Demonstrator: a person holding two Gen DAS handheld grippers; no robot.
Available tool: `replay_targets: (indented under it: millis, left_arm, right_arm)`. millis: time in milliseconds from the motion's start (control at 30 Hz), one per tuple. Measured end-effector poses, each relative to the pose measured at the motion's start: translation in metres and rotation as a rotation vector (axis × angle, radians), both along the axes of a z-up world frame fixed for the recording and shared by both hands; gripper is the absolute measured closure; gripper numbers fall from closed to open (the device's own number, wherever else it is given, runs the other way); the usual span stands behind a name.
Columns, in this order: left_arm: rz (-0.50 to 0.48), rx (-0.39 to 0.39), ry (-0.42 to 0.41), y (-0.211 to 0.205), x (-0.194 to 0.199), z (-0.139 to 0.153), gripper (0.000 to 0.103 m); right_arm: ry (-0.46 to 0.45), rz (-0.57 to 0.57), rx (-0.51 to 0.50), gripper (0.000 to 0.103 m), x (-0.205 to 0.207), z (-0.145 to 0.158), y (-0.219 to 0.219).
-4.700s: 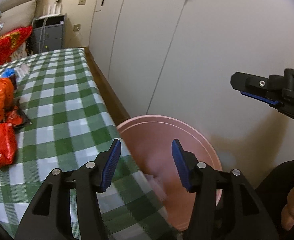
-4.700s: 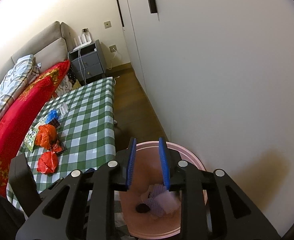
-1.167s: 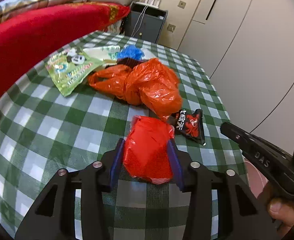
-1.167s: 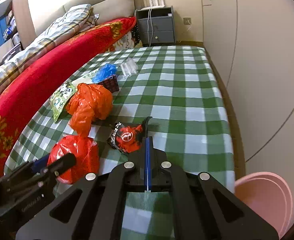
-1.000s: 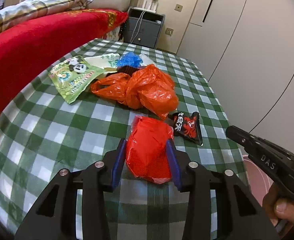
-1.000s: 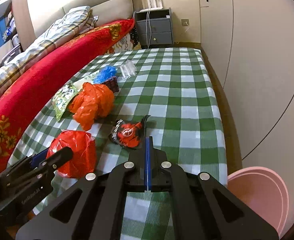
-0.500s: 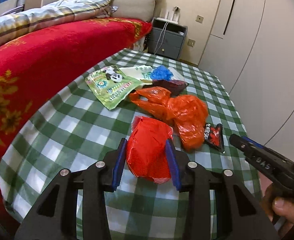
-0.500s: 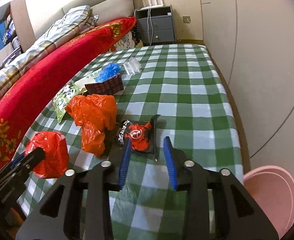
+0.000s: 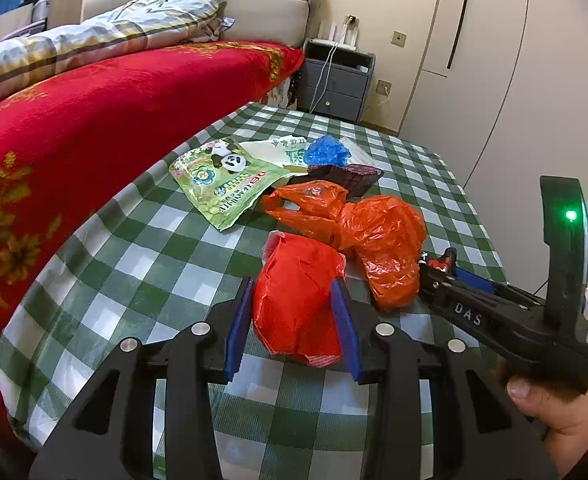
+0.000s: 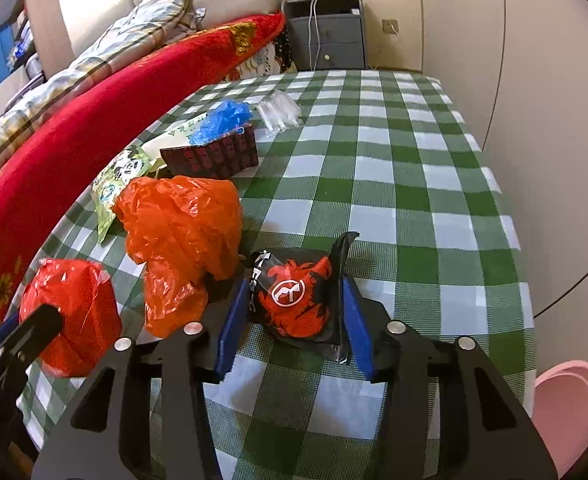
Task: Collect trash
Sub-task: 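Carry the red bag and black-red wrapper to the pink bin and open both tools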
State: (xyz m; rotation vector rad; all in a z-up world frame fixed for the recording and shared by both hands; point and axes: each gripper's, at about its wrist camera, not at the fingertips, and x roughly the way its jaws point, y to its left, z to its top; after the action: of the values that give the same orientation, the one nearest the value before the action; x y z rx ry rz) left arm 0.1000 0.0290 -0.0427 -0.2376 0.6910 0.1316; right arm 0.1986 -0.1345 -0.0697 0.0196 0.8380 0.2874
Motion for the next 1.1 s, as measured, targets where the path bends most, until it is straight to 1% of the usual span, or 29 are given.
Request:
replay_targets:
  millis: [67, 233, 867, 1100]
  left_arm:
    - [-0.003, 0.004, -0.005, -0.002, 0.0, 0.001, 0.064]
    - [-0.008, 0.013, -0.019, -0.004, -0.004, 0.006, 0.064]
    - [-0.104, 0.069, -0.118, -0.032, -0.049, 0.043, 0.064]
    - [-0.142, 0.083, -0.146, -0.045, -0.063, 0.053, 0.064]
  right_arm:
    - [-0.012, -0.007, 0.007, 0.06, -0.004, 0.005, -0.005]
    - [-0.06, -0.018, 0.015, 0.061, -0.022, 0.027, -0.017]
    - [-0.192, -0.059, 0.017, 0.061, -0.123, 0.107, -0.057]
    - [-0.228, -0.05, -0.001, 0.061, -0.154, 0.125, -0.063]
